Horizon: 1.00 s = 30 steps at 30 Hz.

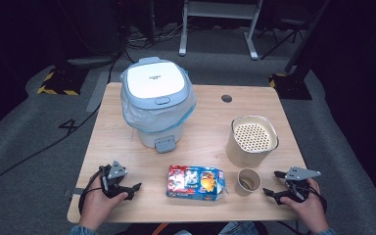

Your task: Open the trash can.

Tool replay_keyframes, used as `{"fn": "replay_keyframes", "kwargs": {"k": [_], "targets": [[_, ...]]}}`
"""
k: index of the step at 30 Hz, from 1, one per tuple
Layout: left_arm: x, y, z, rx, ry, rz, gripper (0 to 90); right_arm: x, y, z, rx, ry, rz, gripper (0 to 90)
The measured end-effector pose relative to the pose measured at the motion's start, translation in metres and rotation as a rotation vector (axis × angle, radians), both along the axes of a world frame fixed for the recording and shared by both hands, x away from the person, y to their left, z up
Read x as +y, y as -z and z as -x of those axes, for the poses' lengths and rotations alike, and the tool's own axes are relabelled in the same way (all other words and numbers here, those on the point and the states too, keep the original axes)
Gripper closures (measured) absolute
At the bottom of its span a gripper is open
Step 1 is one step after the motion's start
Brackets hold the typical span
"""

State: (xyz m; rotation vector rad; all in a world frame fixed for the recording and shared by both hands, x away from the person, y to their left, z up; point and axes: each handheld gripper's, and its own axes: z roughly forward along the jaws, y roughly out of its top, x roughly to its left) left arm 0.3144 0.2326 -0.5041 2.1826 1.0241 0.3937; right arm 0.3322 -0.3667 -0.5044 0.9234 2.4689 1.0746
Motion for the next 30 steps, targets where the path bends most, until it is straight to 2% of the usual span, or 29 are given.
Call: {"fn": "replay_keyframes", "kwargs": {"k": [3, 6, 9, 10, 12, 13, 14, 18, 21, 23, 25, 27, 30], "targets": [[0.003, 0.0, 0.001, -0.011, 0.001, 0.015, 30.7, 0.0, 0.0, 0.0, 0.001, 0.0, 0.0, 12.9], [0.007, -0.004, 0.0, 0.009, -0.01, 0.03, 42.5, 0.0, 0.0, 0.0, 0.003, 0.003, -0.001, 13.5], [0.009, -0.009, -0.001, 0.025, -0.006, 0.068, 46.1, -0.001, 0.0, 0.0, 0.006, 0.005, -0.007, 14.9], [0.01, -0.011, -0.001, 0.022, 0.004, 0.074, 48.9, -0.001, 0.0, 0.0, 0.006, 0.009, -0.007, 15.3], [0.011, -0.021, -0.001, 0.016, 0.031, 0.12, 56.2, -0.001, 0.0, 0.0, 0.005, 0.012, -0.007, 15.4], [0.011, -0.021, -0.001, 0.016, 0.031, 0.12, 58.9, -0.001, 0.0, 0.0, 0.005, 0.011, -0.007, 15.4], [0.011, -0.028, -0.001, 0.015, 0.05, 0.149, 60.1, -0.001, 0.0, 0.0, 0.005, 0.011, -0.007, 15.4], [0.01, -0.038, -0.001, 0.008, 0.087, 0.152, 63.6, -0.001, 0.0, 0.0, 0.005, 0.011, -0.007, 15.9], [0.009, -0.05, -0.002, -0.001, 0.123, 0.192, 68.0, -0.001, 0.0, 0.0, 0.0, 0.007, -0.008, 17.0], [0.008, -0.059, -0.002, -0.016, 0.153, 0.244, 71.6, -0.001, 0.0, 0.0, 0.001, 0.006, -0.008, 17.1], [0.007, -0.067, -0.003, -0.047, 0.18, 0.276, 74.8, -0.001, 0.0, 0.0, 0.001, 0.006, -0.008, 17.1], [0.006, -0.08, -0.007, -0.083, 0.216, 0.329, 80.4, -0.001, 0.0, 0.0, 0.001, 0.006, -0.008, 17.1], [0.005, -0.088, -0.01, -0.106, 0.241, 0.345, 84.1, -0.001, 0.0, 0.0, 0.001, 0.006, -0.008, 17.1]]}}
